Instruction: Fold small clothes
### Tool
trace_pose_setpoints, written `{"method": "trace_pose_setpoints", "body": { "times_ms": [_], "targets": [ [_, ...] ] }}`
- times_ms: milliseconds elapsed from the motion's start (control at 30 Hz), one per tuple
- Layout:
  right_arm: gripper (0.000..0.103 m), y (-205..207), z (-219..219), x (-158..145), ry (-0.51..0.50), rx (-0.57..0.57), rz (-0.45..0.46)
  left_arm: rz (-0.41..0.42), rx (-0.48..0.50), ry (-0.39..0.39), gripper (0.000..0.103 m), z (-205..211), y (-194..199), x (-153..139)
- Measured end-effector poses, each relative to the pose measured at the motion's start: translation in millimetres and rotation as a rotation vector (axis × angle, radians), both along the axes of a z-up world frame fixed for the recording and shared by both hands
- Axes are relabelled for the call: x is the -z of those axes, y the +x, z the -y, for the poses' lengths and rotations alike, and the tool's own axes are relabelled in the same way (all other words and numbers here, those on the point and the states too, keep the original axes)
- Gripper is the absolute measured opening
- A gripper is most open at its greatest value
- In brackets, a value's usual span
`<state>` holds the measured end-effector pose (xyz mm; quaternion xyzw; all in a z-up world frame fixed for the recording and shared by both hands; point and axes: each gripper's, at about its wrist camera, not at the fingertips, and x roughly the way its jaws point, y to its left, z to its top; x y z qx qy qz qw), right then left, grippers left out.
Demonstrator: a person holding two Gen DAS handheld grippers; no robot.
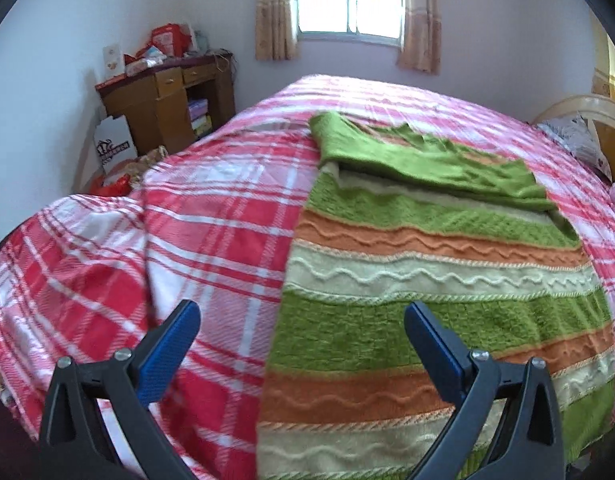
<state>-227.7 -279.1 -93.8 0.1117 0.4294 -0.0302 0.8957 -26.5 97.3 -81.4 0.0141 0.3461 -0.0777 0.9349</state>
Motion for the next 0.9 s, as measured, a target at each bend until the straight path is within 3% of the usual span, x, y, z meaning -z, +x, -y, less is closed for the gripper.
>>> {"method": "trace_pose_setpoints", "body": {
  "times_ms": [133,200,367,433,500,600,700,767,900],
  "targets": [
    [0.051,6,-16,29,0.034,-0.021,-0.102,0.021,-0.020,-0.068,0.103,-16,-8,-13],
    [0.051,4,-30,31,-0.023,-0.048,-0.122,0.041,-0.029,-0.082,0.103,-26,-13,-22],
    [0.051,1,-43,32,0.051,-0.111,-0.194,0.080,-0.033,-0.126,0.103,-52,-24,-48],
    [0.041,1,-44,36,0.079,-0.115,-0.202,0.104,-0.044,-0.148,0.103,-62,-28,-57],
    [0.014,6,-43,43,0.143,-0.118,-0.216,0.128,-0.062,-0.166,0.103,-73,-30,-66],
    [0.011,7,-49,49,0.161,-0.132,-0.247,0.144,-0.076,-0.170,0.103,-81,-30,-67],
    [0.010,7,-49,32,0.236,-0.164,-0.215,0.145,-0.083,-0.171,0.103,-88,-27,-66],
    [0.010,15,-48,7,0.300,-0.214,-0.141,0.145,-0.090,-0.182,0.103,-93,-25,-66],
    [0.010,54,-46,-41,0.334,-0.255,-0.014,0.145,-0.109,-0.203,0.103,-101,-21,-70]
  ]
}}
